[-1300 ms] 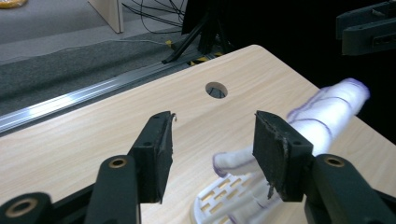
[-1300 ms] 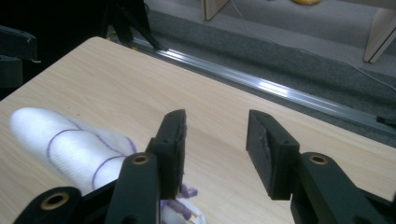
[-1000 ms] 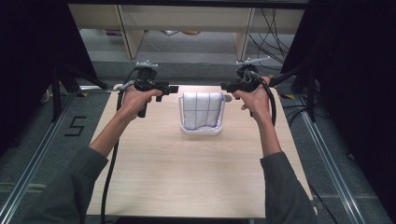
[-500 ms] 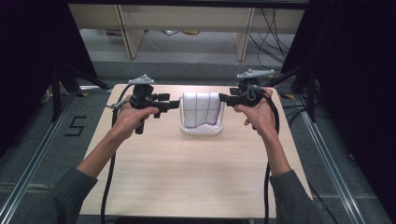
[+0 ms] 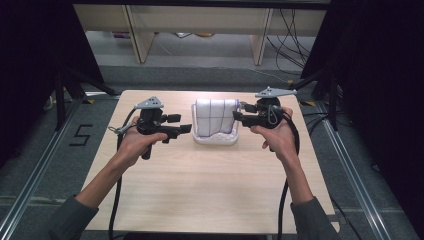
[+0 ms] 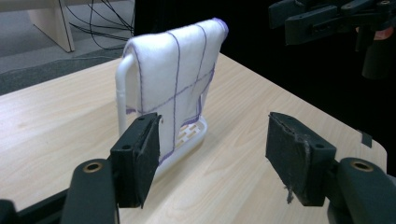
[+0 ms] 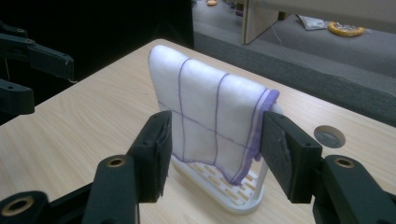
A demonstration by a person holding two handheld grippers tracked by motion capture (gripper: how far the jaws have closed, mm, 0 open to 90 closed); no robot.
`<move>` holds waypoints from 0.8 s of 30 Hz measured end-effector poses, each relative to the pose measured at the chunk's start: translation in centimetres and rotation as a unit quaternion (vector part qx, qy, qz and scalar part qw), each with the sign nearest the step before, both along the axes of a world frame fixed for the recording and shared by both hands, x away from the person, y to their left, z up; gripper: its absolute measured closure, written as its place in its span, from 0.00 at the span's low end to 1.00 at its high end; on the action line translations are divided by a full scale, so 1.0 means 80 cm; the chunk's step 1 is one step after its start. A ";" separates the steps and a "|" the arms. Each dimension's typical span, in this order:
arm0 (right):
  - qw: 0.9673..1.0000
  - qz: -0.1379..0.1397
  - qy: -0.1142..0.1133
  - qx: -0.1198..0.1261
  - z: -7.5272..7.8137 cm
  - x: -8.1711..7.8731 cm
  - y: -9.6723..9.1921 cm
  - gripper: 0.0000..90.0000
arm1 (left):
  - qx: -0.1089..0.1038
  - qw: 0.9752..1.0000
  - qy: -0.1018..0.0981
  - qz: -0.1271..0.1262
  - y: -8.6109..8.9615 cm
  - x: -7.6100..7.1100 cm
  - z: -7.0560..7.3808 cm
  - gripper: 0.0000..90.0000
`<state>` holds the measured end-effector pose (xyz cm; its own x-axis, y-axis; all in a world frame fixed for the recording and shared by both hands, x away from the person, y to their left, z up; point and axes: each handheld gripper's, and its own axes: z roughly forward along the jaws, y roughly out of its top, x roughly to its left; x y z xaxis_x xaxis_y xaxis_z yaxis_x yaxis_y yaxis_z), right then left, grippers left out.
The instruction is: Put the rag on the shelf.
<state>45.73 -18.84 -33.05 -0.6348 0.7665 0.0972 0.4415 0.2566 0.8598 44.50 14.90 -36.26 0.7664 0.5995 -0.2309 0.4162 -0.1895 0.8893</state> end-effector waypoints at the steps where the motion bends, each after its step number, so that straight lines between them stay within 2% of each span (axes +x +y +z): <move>1: 1.000 0.002 -0.001 0.004 -0.005 -0.004 0.001 0.50 | -0.002 1.000 0.000 0.000 0.001 -0.005 -0.003 0.39; 2: 1.000 0.007 0.005 0.007 -0.006 -0.005 0.001 0.50 | -0.003 1.000 -0.002 -0.002 0.002 -0.007 -0.004 0.39; 4: 1.000 0.009 0.000 0.004 -0.007 -0.006 0.001 0.50 | -0.003 1.000 -0.002 -0.002 0.002 -0.009 -0.006 0.39; 6: 1.000 0.008 0.003 0.011 -0.012 -0.010 0.003 0.50 | -0.001 1.000 -0.003 -0.002 0.003 -0.013 -0.009 0.38; 8: 1.000 0.012 -0.006 0.005 -0.015 -0.013 0.005 0.49 | 0.000 1.000 -0.002 -0.005 0.003 -0.016 -0.011 0.38; 10: 1.000 0.016 0.006 0.012 -0.017 -0.016 0.007 0.49 | 0.004 1.000 -0.003 -0.009 0.003 -0.019 -0.013 0.37; 11: 1.000 0.026 -0.007 0.008 -0.019 -0.015 0.007 0.49 | 0.005 1.000 -0.001 -0.009 0.002 -0.021 -0.015 0.37; 12: 1.000 0.021 0.006 0.010 -0.022 -0.019 0.009 0.49 | 0.005 1.000 -0.001 -0.014 0.002 -0.021 -0.016 0.37; 15: 1.000 0.019 0.003 0.008 -0.025 -0.022 0.011 0.49 | 0.005 1.000 -0.002 -0.016 0.002 -0.026 -0.019 0.37; 17: 1.000 0.020 0.009 0.014 -0.027 -0.025 0.012 0.49 | 0.005 1.000 -0.003 -0.014 0.003 -0.029 -0.021 0.37; 18: 1.000 0.026 0.008 0.006 -0.029 -0.026 0.012 0.49 | 0.005 1.000 -0.004 -0.014 0.003 -0.030 -0.022 0.37; 21: 0.999 0.031 0.007 0.006 -0.032 -0.027 0.013 0.49 | 0.001 1.000 -0.004 -0.016 0.005 -0.035 -0.026 0.37; 22: 0.999 0.029 0.017 0.017 -0.034 -0.029 0.016 0.49 | 0.000 1.000 -0.002 -0.017 0.005 -0.036 -0.027 0.37; 24: 0.999 0.035 0.004 0.001 -0.036 -0.031 0.016 0.48 | 0.002 1.000 -0.003 -0.019 0.006 -0.039 -0.030 0.37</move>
